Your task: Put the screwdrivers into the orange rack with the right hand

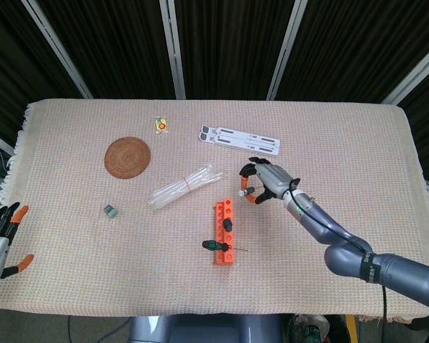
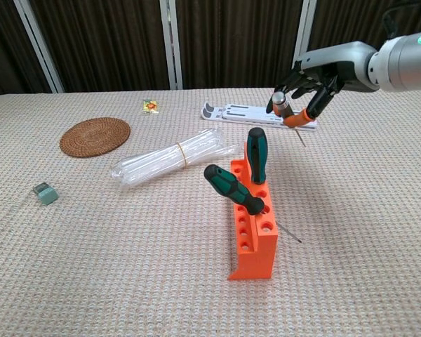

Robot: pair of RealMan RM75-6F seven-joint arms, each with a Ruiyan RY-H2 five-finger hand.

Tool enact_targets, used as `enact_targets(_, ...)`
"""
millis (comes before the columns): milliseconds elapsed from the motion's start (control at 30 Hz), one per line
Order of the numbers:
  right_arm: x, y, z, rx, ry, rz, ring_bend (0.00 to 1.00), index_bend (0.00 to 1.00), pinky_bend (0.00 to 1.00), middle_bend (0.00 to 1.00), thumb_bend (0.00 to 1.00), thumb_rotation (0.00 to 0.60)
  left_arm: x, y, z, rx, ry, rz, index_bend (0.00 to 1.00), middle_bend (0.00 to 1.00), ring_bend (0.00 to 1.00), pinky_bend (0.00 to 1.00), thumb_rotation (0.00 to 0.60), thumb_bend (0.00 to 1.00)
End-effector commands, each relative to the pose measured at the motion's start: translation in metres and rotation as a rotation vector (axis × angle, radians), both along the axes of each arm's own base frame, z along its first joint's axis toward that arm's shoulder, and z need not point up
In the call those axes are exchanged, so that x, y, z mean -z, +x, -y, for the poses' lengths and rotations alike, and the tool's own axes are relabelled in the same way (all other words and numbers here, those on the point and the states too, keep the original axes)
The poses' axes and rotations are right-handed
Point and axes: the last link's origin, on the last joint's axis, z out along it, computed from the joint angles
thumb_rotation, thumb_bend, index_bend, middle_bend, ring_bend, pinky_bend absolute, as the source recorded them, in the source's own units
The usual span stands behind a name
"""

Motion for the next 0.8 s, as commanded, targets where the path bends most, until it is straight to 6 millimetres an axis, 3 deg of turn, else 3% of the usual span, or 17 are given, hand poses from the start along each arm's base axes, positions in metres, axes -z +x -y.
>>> enact_targets(33,-0.024,0.012,-0.008,0.105,0.103,0.166,0.00,0.68,0.00,0.25,0.43,0.600,0.001,0.001,0.000,0.003,-0.004,0.000,0.00,0.00,0.00,0.00,0.600,0.21)
enact_targets(333,-0.035,0.025,-0.013,0.250,0.239,0.394,0.00,0.69,0.00,0.26,0.43,0.600,0.004,0.005,0.001,0.009,-0.018,0.001,0.00,0.00,0.00,0.00,0.600,0.21)
enact_targets(533,-0.028,0.029,-0.009,0.325,0.295,0.538,0.00,0.69,0.00,0.26,0.43,0.600,0.005,0.006,0.001,0.008,-0.026,-0.001,0.00,0.00,0.00,0.00,0.600,0.21)
enact_targets(800,-0.019,0.024,-0.002,0.360,0.314,0.601,0.00,0.69,0.00,0.26,0.43,0.600,0.003,0.005,0.002,0.000,-0.022,-0.008,0.00,0.00,0.00,0.00,0.600,0.21)
